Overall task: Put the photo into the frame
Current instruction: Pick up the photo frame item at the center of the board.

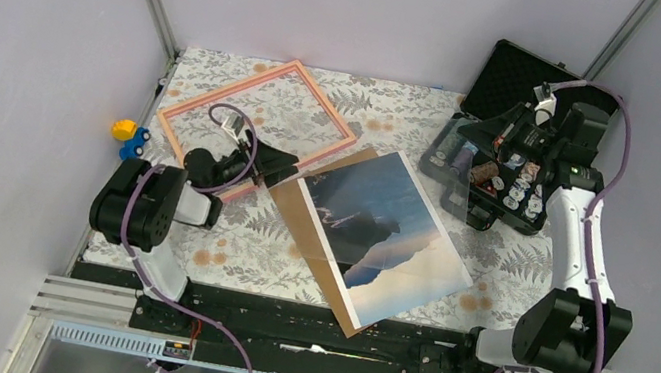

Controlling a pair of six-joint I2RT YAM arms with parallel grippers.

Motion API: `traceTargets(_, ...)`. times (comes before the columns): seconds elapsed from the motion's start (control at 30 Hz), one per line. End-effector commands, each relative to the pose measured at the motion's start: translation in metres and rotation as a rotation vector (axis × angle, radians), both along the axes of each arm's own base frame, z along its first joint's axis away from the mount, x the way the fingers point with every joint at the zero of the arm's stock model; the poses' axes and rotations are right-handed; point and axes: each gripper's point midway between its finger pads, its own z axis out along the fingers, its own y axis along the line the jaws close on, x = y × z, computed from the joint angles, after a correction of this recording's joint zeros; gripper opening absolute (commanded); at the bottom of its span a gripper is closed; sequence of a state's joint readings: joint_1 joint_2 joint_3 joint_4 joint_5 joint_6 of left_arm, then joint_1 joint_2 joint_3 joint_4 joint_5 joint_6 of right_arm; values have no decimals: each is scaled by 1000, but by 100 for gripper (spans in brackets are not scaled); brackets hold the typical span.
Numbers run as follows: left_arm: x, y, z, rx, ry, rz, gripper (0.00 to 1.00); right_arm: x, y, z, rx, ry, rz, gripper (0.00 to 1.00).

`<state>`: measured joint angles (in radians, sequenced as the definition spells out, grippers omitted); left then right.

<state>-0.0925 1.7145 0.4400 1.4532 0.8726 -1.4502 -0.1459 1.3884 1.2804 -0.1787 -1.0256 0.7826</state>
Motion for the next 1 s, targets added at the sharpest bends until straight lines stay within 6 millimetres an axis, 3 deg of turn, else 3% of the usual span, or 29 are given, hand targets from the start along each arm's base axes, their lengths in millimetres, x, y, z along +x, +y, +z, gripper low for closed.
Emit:
traceTargets(0.0, -26, 2, 31, -31, -122, -58, 73, 12, -15, -10, -6, 22, -66, 0)
traceTargets(0.3, -46, -1, 40, -51, -88, -134, 70, 29, -18, -20, 35, 50, -89, 0)
traceTargets(0.43, -49, -1, 41, -44, -91, -148, 61, 30, -17, -24, 41, 63, -78, 0)
traceTargets(0.7, -45, 4, 37, -33, -68, -120, 39, 33, -18, -36, 51, 100, -80, 0)
traceTargets(0.9, -30, 12, 34, 30, -27, -72, 16, 40, -20, -51, 56, 147, -96, 1)
traceTargets(0.97, -20, 20, 29, 86, 3, -39, 6, 45, -21, -60, 46, 158, -107, 14)
